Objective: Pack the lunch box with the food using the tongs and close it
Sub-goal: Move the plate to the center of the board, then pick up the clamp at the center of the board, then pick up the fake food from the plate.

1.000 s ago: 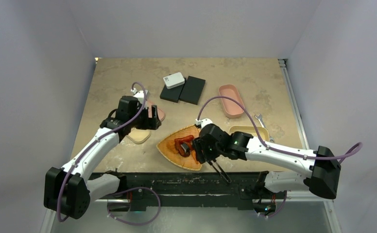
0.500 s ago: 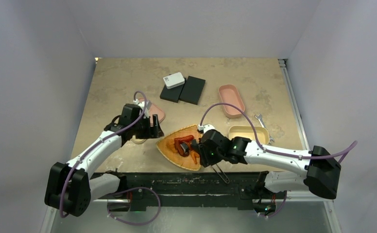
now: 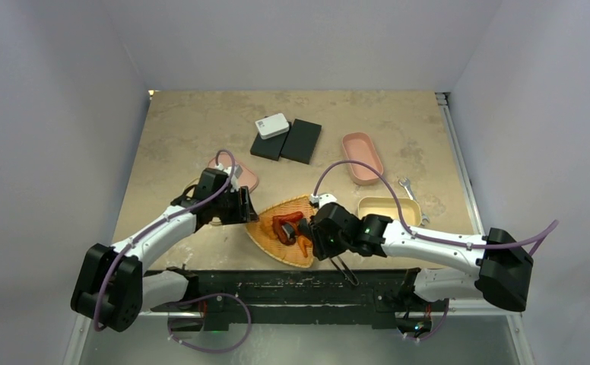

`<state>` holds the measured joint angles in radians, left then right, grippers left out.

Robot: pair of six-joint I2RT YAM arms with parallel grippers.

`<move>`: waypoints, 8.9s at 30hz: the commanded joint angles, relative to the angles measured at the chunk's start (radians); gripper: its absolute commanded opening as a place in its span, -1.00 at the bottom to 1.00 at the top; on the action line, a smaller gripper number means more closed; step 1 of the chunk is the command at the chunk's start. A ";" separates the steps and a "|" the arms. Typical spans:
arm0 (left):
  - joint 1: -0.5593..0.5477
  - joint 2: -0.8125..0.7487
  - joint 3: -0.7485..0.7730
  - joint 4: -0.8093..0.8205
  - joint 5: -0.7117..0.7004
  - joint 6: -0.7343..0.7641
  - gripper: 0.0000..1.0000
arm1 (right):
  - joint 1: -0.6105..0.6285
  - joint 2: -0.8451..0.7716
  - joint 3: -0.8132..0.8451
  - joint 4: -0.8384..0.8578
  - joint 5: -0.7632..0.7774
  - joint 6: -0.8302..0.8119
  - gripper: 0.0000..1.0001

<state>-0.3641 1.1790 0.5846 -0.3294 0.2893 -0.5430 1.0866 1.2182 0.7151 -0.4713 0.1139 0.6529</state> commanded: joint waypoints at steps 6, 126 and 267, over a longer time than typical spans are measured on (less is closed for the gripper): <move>-0.038 -0.005 0.002 0.007 -0.038 -0.024 -0.22 | 0.004 -0.006 0.052 -0.014 0.058 0.005 -0.05; 0.090 0.345 0.541 -0.072 -0.273 0.333 0.57 | -0.166 -0.045 -0.001 0.236 0.059 0.060 0.26; 0.090 0.246 0.500 -0.043 -0.163 0.299 0.57 | -0.170 0.142 0.521 -0.277 0.312 -0.009 -1.00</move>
<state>-0.2813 1.4628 1.0969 -0.4053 0.1089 -0.2264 0.9207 1.3785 1.1969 -0.7555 0.3454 0.6357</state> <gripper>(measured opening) 0.789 0.205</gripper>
